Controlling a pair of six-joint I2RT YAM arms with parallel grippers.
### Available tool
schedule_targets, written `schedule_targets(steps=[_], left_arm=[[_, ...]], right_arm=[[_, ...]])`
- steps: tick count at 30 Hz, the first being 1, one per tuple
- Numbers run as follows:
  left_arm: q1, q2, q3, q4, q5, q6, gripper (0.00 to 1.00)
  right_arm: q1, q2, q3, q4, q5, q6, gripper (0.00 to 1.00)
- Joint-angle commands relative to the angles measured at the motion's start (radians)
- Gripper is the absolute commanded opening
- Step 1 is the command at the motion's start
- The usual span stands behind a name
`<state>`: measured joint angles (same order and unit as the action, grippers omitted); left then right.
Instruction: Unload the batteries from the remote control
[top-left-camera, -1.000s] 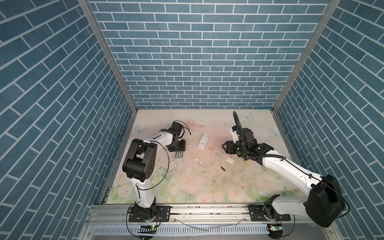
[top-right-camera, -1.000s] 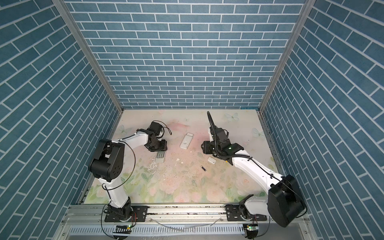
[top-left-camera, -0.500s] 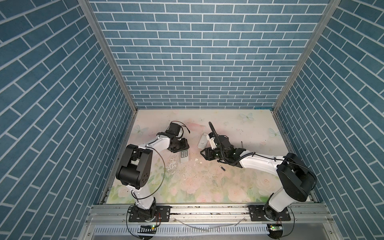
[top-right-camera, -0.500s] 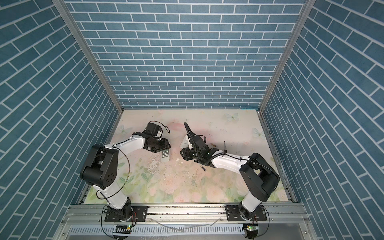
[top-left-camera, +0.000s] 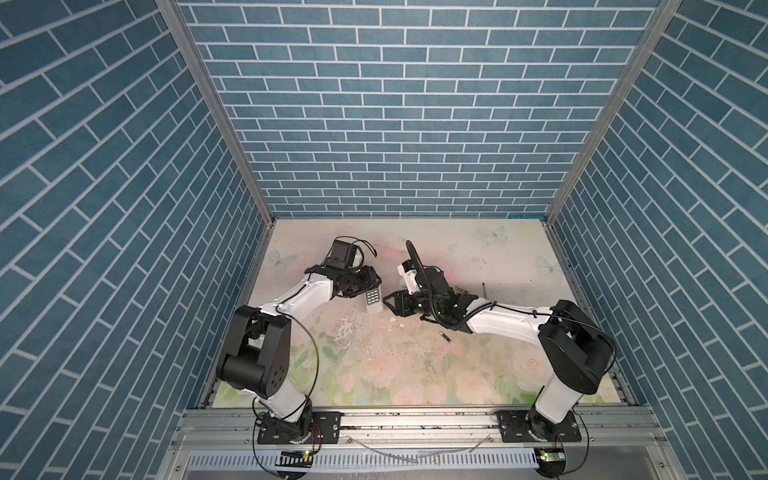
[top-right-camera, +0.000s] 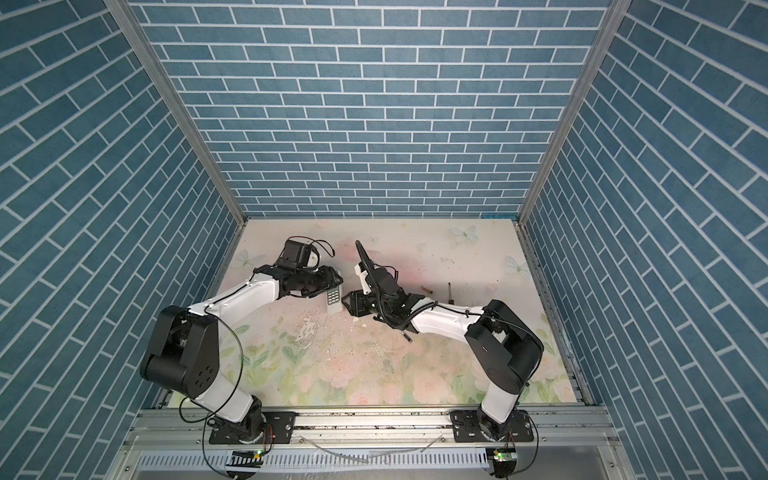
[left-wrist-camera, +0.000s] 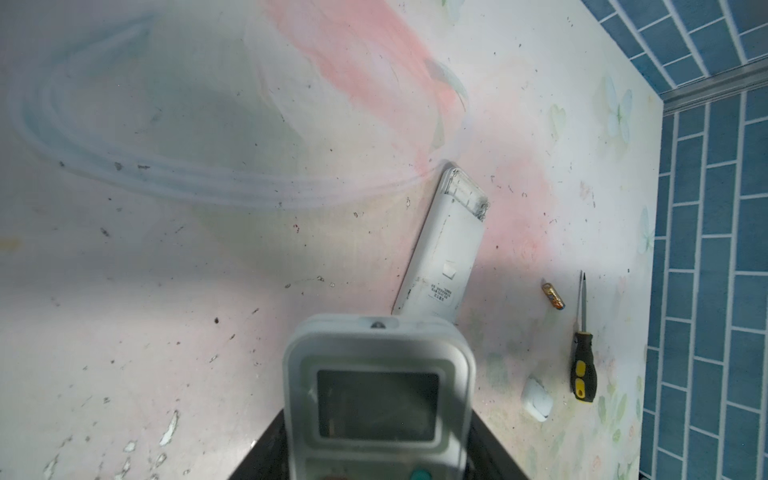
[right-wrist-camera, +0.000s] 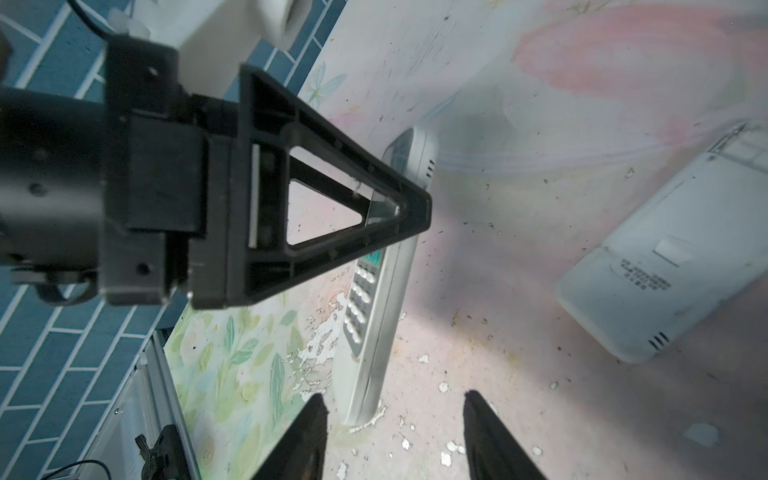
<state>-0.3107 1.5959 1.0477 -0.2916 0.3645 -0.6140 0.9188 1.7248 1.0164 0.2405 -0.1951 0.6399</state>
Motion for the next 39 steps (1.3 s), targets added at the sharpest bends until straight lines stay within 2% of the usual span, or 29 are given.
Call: schedule_targets(steps=[1, 10, 24, 33, 39], left_arm=[[0.000, -0.035, -0.017, 0.032, 0.009, -0.029, 0.48], [-0.002, -0.090, -0.060, 0.099, 0.031, -0.084, 0.48], [-0.002, -0.141, -0.110, 0.196, 0.037, -0.144, 0.47], [-0.004, -0.157, -0.138, 0.232, 0.041, -0.166, 0.49], [-0.003, -0.169, -0.159, 0.244, 0.039, -0.179, 0.60]], right_arm=[[0.010, 0.026, 0.055, 0.019, -0.015, 0.033, 0.54], [0.012, 0.072, 0.120, 0.014, -0.032, 0.037, 0.53], [0.013, 0.151, 0.192, 0.020, -0.065, 0.075, 0.41], [0.013, 0.162, 0.206, 0.017, -0.055, 0.075, 0.12], [0.012, 0.156, 0.205, 0.010, -0.054, 0.066, 0.04]])
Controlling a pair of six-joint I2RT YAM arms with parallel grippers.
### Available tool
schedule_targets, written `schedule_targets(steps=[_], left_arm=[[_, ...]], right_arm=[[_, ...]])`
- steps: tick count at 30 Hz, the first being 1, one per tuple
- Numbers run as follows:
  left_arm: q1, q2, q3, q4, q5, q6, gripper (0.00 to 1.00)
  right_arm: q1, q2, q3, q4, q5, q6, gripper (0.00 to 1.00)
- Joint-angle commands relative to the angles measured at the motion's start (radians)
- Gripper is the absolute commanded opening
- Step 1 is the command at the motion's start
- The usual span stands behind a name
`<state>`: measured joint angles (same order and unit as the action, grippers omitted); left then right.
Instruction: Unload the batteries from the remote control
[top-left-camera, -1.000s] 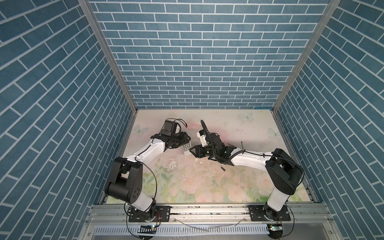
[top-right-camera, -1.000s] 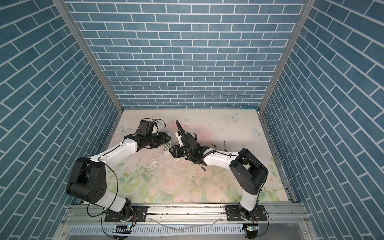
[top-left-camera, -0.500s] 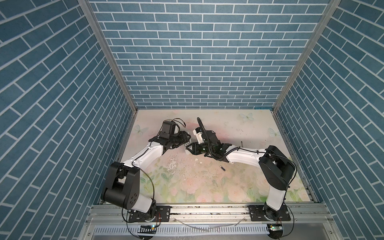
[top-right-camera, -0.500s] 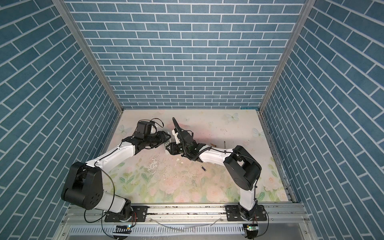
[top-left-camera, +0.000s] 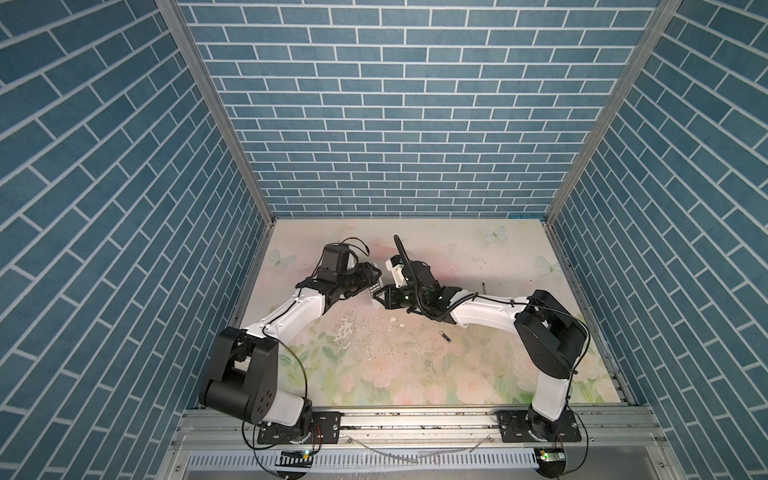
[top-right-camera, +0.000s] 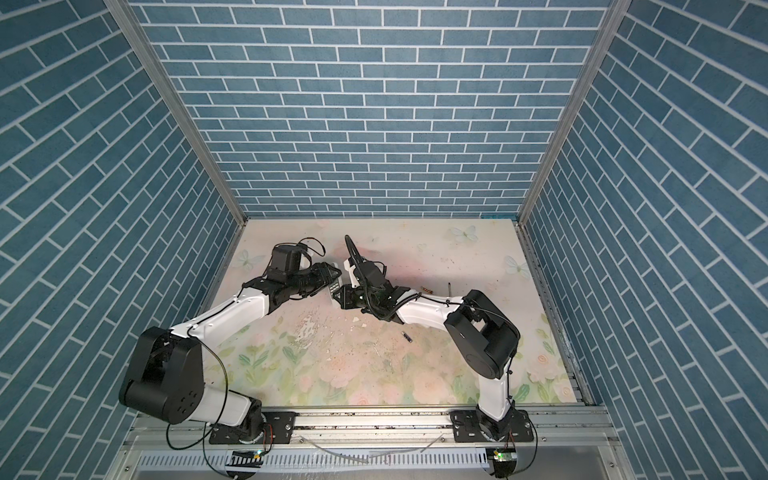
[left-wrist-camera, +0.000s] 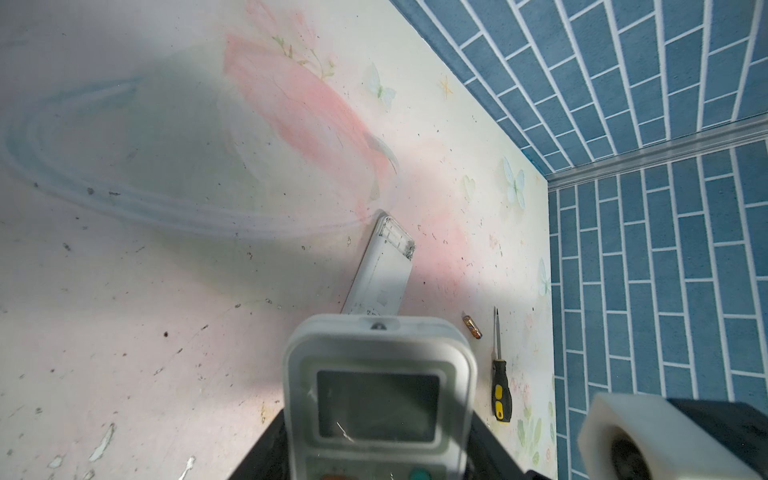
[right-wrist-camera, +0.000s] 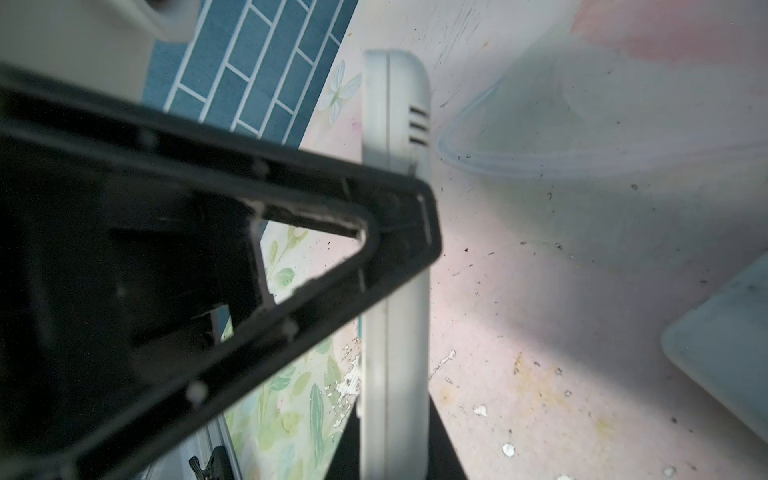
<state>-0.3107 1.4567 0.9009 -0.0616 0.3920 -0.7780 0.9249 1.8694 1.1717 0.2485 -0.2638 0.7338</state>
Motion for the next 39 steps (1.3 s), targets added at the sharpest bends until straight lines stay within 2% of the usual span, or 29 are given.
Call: schedule_targets(steps=[1, 7, 13, 18, 23, 27, 34, 39], left_arm=[[-0.002, -0.034, -0.013, 0.010, 0.008, -0.014, 0.61], [0.001, -0.070, 0.002, -0.035, -0.030, 0.020, 0.72], [0.035, -0.081, 0.098, -0.200, -0.053, 0.113, 0.75], [0.083, -0.100, 0.165, -0.339, -0.047, 0.166, 0.77], [0.138, -0.118, 0.183, -0.426, 0.015, 0.168, 0.78], [0.140, -0.112, 0.182, -0.448, 0.084, 0.143, 0.78], [0.139, -0.096, 0.155, -0.416, 0.205, 0.025, 0.76], [0.139, -0.110, 0.185, -0.413, 0.241, -0.067, 0.76]], right_arm=[[0.006, 0.009, 0.047, 0.001, 0.014, -0.028, 0.02], [0.006, -0.023, 0.041, -0.075, 0.018, -0.072, 0.00], [0.008, -0.084, 0.045, -0.229, 0.066, -0.183, 0.00], [0.006, -0.124, 0.072, -0.404, 0.143, -0.297, 0.00], [0.006, -0.173, 0.065, -0.514, 0.300, -0.445, 0.00], [0.008, -0.216, 0.037, -0.515, 0.407, -0.567, 0.00], [0.041, -0.268, -0.038, -0.421, 0.573, -0.776, 0.00], [0.092, -0.256, -0.056, -0.382, 0.653, -0.893, 0.00]])
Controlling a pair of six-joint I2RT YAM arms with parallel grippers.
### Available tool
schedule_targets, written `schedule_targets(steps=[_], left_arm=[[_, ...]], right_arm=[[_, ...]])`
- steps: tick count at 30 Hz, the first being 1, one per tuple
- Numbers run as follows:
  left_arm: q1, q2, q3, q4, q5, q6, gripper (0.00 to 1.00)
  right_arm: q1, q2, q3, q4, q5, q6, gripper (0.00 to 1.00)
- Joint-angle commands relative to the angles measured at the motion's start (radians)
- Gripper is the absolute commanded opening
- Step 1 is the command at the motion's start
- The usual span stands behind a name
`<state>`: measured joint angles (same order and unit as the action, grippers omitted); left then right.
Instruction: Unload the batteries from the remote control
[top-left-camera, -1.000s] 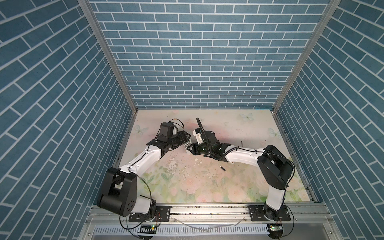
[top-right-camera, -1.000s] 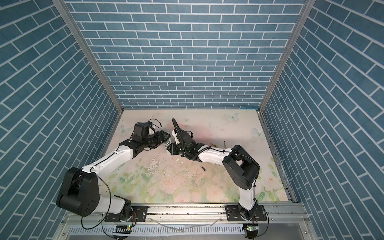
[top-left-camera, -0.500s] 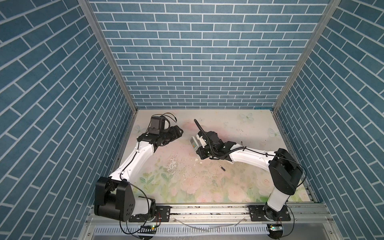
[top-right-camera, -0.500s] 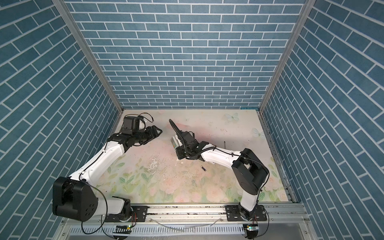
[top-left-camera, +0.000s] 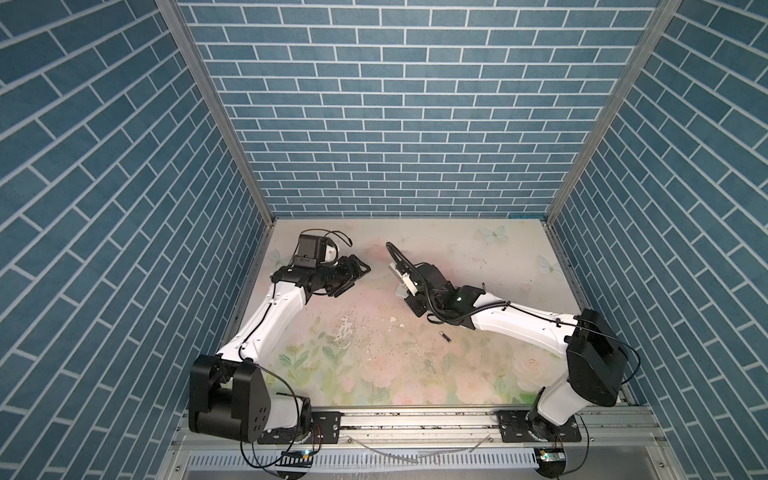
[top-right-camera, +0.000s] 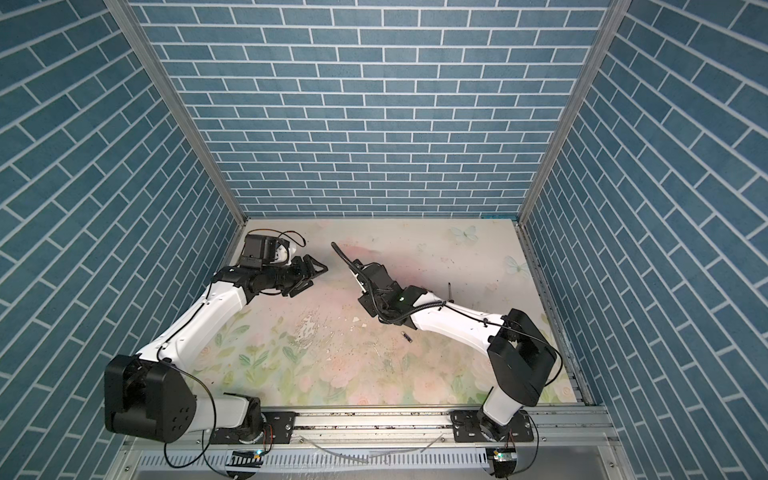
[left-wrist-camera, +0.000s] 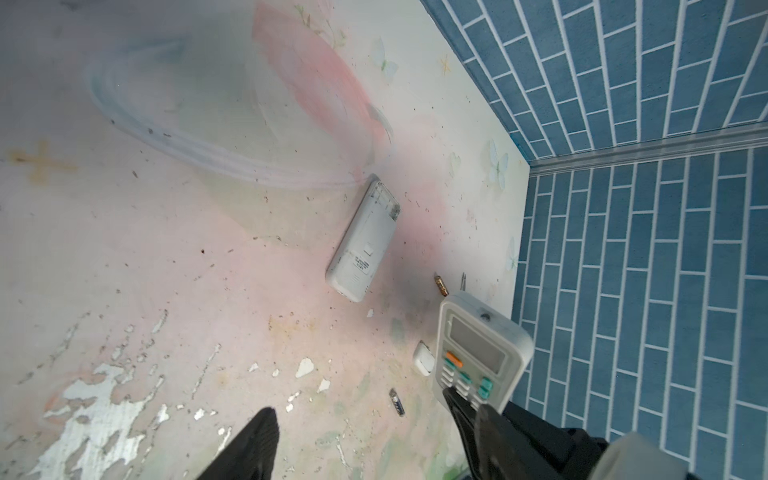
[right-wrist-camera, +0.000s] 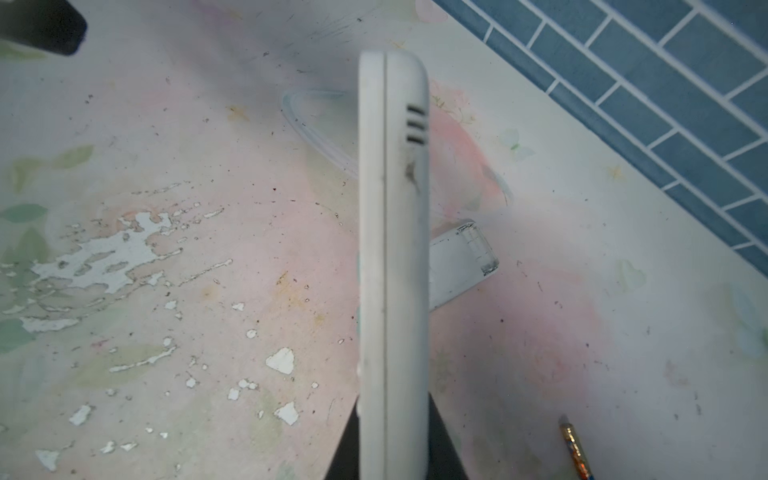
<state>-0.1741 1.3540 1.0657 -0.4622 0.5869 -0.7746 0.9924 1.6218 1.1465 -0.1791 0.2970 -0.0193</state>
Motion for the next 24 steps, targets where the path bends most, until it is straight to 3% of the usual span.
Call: schedule_targets(steps=[1, 7, 13, 24], left_arm=[[0.002, -0.009, 0.023, -0.003, 0.055, -0.097, 0.76], [-0.010, -0.002, 0.013, 0.077, 0.113, -0.232, 0.76], [-0.031, 0.038, 0.015, 0.092, 0.126, -0.267, 0.75], [-0.064, 0.084, -0.004, 0.119, 0.161, -0.304, 0.59]], right_arm=[[0.036, -0.004, -0.029, 0.050, 0.105, -0.153, 0.00], [0.089, 0.025, 0.002, 0.055, 0.173, -0.215, 0.00], [0.132, 0.050, 0.041, 0.049, 0.211, -0.258, 0.00], [0.157, 0.077, 0.085, 0.059, 0.248, -0.314, 0.00]])
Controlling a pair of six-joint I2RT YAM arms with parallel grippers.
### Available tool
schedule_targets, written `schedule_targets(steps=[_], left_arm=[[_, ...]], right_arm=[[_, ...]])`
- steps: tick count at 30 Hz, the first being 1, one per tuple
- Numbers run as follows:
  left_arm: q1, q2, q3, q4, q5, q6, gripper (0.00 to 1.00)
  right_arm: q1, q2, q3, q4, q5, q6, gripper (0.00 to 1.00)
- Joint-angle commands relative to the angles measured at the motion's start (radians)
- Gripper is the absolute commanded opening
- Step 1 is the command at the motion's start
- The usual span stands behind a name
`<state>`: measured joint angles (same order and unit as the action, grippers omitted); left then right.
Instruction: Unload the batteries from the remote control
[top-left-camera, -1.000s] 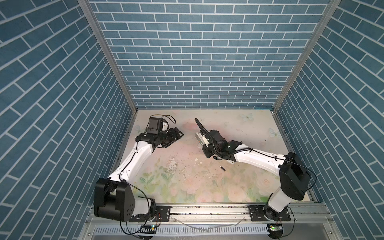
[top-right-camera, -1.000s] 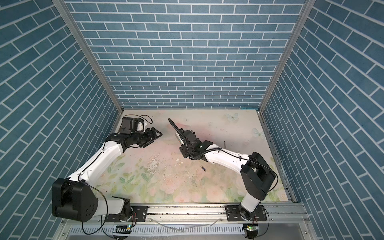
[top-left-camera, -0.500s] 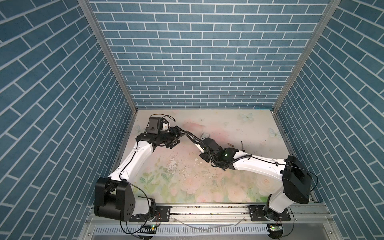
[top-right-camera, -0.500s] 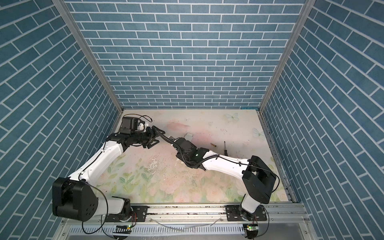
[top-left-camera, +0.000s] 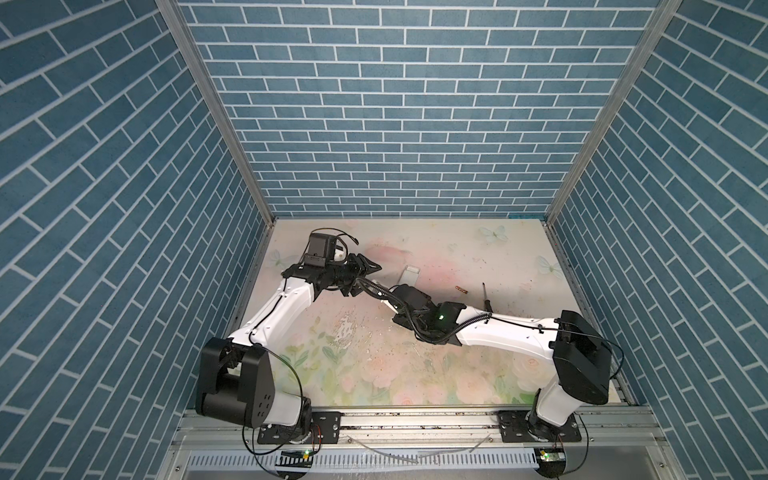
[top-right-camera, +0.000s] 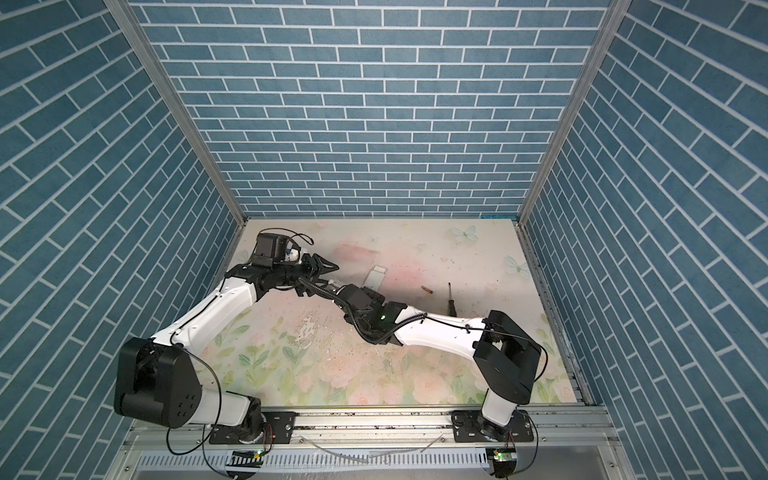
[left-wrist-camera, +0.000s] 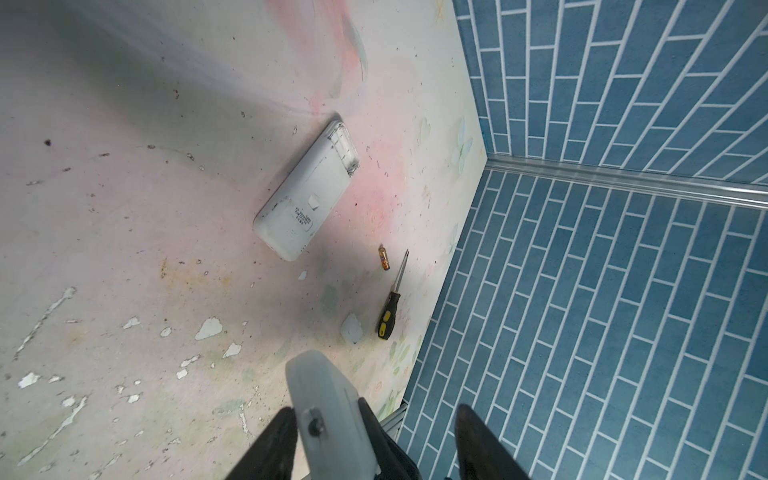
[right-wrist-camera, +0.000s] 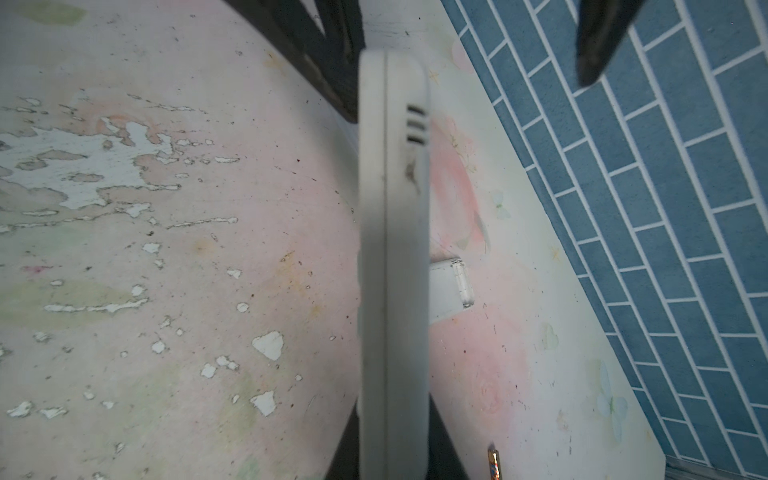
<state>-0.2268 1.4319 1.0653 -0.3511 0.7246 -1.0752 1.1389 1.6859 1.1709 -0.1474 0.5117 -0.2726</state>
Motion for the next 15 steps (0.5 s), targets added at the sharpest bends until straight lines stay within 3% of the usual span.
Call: schedule_targets(steps=[1, 10, 15], left_arm=[[-0.013, 0.007, -0.004, 0.002, 0.025, -0.004, 0.59], [-0.037, 0.026, 0.004, 0.002, 0.039, -0.020, 0.55], [-0.037, 0.033, -0.027, 0.080, 0.054, -0.096, 0.51]], right_arm=[[0.009, 0.015, 0.064, 0.030, 0.037, -0.065, 0.00], [0.025, 0.043, 0.087, 0.097, 0.096, -0.117, 0.00], [0.037, 0.043, 0.073, 0.185, 0.142, -0.140, 0.00]])
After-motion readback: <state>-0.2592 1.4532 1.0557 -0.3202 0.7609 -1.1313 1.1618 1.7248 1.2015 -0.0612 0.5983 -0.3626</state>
